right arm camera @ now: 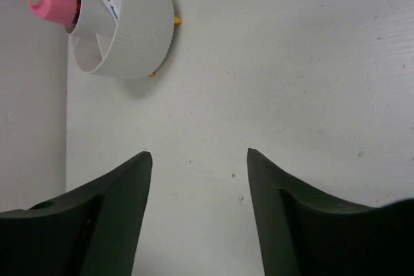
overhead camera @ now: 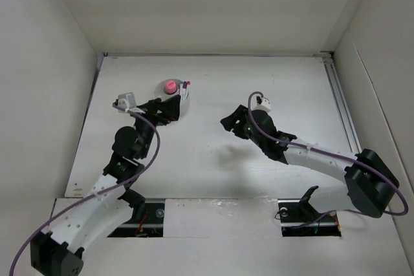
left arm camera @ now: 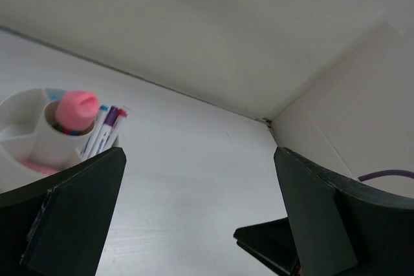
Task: Sort the stationery into containers
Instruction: Reset both arms
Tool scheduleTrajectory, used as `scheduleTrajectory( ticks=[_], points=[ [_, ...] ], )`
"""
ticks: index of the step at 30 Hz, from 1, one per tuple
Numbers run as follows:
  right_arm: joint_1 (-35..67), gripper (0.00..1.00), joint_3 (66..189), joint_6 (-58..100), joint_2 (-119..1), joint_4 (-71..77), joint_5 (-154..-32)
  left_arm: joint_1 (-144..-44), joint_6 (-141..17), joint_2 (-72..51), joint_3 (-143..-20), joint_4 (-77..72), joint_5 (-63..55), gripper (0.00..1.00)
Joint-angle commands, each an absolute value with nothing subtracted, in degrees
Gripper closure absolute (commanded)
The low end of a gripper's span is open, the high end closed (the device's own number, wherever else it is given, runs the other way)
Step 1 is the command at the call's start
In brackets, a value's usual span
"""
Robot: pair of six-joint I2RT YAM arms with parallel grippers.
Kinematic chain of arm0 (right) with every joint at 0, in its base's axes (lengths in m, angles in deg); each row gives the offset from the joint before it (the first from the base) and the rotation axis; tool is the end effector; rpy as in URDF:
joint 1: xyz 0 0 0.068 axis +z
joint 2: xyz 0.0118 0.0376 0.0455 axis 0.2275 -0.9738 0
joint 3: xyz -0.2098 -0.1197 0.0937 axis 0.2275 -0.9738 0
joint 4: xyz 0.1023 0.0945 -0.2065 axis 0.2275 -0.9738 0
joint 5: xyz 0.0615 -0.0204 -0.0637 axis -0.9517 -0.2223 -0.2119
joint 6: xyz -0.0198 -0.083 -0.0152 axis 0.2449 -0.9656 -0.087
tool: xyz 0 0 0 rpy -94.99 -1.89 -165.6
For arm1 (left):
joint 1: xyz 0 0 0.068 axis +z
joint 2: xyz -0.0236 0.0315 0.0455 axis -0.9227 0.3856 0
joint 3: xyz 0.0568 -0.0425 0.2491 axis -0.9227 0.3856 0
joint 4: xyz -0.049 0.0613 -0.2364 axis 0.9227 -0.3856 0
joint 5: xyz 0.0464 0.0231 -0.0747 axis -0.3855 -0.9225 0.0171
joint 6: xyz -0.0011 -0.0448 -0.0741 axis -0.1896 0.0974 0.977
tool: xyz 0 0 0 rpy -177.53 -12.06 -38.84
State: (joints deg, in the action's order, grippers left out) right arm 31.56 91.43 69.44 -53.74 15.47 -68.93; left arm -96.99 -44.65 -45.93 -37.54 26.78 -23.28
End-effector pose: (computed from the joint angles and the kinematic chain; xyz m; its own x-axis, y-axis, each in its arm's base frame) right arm 0.2387 0.2066 0.2048 -0.5784 0.5392 -0.6122 -0.0409 0.7303 0.6819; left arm 0.1888 -0.0906 0.3341 0.0886 -0.6041 -0.7920 0.4275 0.7412 -0.5176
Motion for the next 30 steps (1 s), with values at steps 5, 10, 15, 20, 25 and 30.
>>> scheduleTrajectory(
  ticks=[5, 10, 15, 20, 25, 30],
  points=[
    [31.7, 0.18, 100.1, 68.1, -52.9, 5.9, -70.1, -97.2, -32.7, -60.0, -39.0, -1.0, -41.0, 0.0],
    [31.7, 0.1, 104.0, 67.6, -47.3, -0.1, -69.6, -97.2, -29.0, -59.4, -40.6, -9.8, -44.0, 0.0],
    [31.7, 0.07, 103.1, 65.2, -42.9, -2.0, -62.9, -97.2, -24.2, -57.2, -41.1, -13.3, -45.9, 0.0],
    [29.7, 0.07, 96.1, 64.5, -41.1, 0.8, -58.8, -97.2, -22.3, -57.2, -38.3, -13.8, -47.1, 0.0],
    [28.3, 0.07, 94.6, 64.0, -40.4, 2.4, -60.2, -97.2, -21.6, -58.4, -35.9, -11.6, -46.5, 0.0],
    [26.2, 0.07, 94.1, 64.0, -39.1, 2.4, -61.3, -97.2, -22.8, -58.4, -35.9, -11.0, -47.1, 0.0]
  ],
)
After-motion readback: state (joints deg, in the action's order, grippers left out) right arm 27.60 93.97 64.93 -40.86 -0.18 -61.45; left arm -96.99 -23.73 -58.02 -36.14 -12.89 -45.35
